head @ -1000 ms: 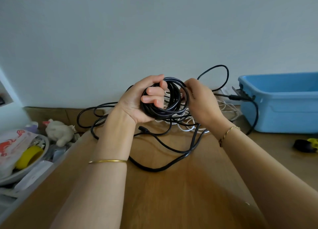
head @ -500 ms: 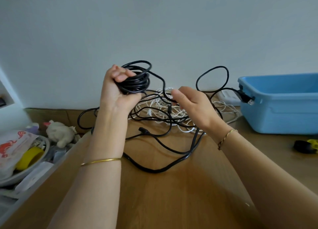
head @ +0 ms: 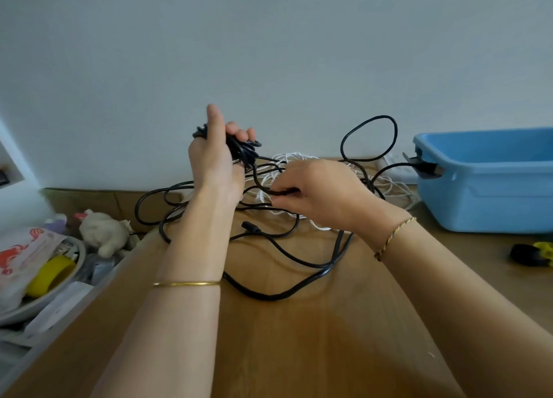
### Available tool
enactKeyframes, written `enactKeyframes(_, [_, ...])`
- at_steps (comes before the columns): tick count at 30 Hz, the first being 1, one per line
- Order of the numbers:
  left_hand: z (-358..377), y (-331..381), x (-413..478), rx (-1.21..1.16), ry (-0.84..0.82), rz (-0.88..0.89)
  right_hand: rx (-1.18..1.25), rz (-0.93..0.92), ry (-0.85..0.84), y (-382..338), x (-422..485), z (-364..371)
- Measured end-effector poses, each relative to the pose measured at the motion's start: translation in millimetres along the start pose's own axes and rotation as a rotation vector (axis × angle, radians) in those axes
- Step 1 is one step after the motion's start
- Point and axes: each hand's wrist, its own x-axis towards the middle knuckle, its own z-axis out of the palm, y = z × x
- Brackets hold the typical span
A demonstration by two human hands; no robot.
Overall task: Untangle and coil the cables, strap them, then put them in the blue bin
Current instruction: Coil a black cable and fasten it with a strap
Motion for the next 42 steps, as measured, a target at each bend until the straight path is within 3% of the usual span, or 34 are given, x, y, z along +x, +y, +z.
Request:
enactKeyframes(4, [-1, -10, -1, 0.401, -0.156, 0.16, -0.067, 0.007, 0.064, -3, 3, -8])
enactKeyframes(9, [1, -14, -6, 1.002, -0.303, 0.383, -0.103, 0.072, 0.261, -4, 4, -11])
enactKeyframes(13, [-5, -14, 3, 1.307, -0.362, 0.333, -0.062, 0.148, 0.377, 7, 2, -18])
enactKeyframes(17, [-2, -9, -6, 1.384, -0.533, 0.151, -0.025, 0.144, 0.341, 17, 2, -23])
enactKeyframes(24, [4, 0, -27, 0.914, -0.815, -0.434, -0.182, 0.217, 0.358, 30, -2, -17])
enactKeyframes(28, [2, 7, -28, 0.802, -0.917, -0.505, -0.145, 0.223, 0.328, 39, -2, -8])
enactKeyframes(36, [1, 9, -19, 0.203, -0.747, -0.725, 0.173, 0.291, 0.17, 40, -6, 8])
enactKeyframes(42, [2, 0, -15, -0.159, -0.67, -0.846, 0.315, 0.316, 0.183, 39, -5, 6])
